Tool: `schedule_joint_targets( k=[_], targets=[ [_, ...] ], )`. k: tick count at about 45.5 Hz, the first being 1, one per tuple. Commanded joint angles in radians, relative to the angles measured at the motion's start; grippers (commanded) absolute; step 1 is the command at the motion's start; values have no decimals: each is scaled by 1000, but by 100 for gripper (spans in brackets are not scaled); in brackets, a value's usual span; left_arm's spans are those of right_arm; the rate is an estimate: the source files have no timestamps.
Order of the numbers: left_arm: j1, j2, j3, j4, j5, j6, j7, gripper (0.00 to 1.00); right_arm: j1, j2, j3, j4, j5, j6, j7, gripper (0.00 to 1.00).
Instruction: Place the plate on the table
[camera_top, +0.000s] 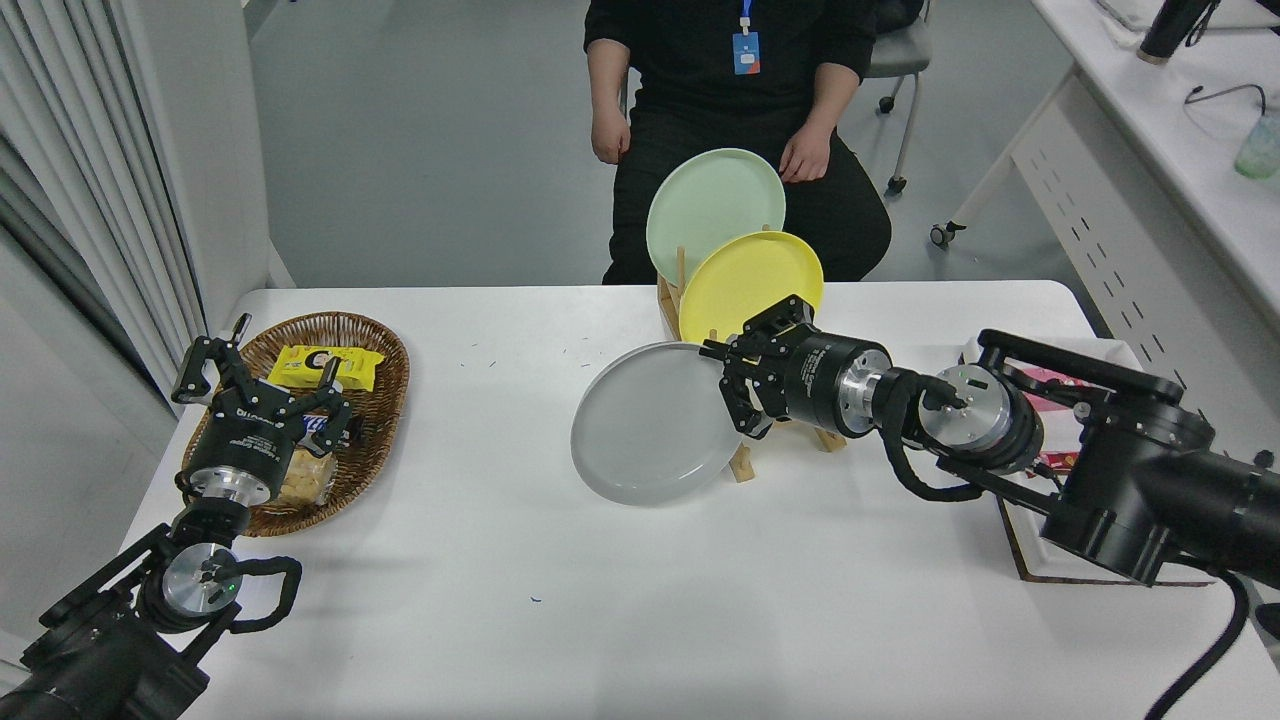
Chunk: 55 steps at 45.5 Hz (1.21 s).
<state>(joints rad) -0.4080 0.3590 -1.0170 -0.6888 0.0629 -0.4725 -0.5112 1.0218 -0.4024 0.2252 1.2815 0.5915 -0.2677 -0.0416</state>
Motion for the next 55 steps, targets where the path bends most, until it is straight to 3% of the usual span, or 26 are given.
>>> schedule_joint_targets(
  k=[1, 13, 19, 38, 55],
  targets=[
    [0, 0, 0, 0, 0, 0, 0, 98, -95, 17, 110, -7, -12, -4, 0, 0],
    [0, 0, 0, 0, 0, 0, 0, 98, -183, 27, 155, 1, 27, -16, 64, 0],
    [0, 0, 0, 0, 0, 0, 0, 98, -155, 54, 132, 2, 100, -22, 72, 0],
    [0, 0, 0, 0, 0, 0, 0, 98, -72, 73, 103, 16, 108, -162, 78, 0],
    [0, 0, 0, 0, 0, 0, 0, 98, -29, 73, 80, 45, 131, -189, 68, 0]
  ],
)
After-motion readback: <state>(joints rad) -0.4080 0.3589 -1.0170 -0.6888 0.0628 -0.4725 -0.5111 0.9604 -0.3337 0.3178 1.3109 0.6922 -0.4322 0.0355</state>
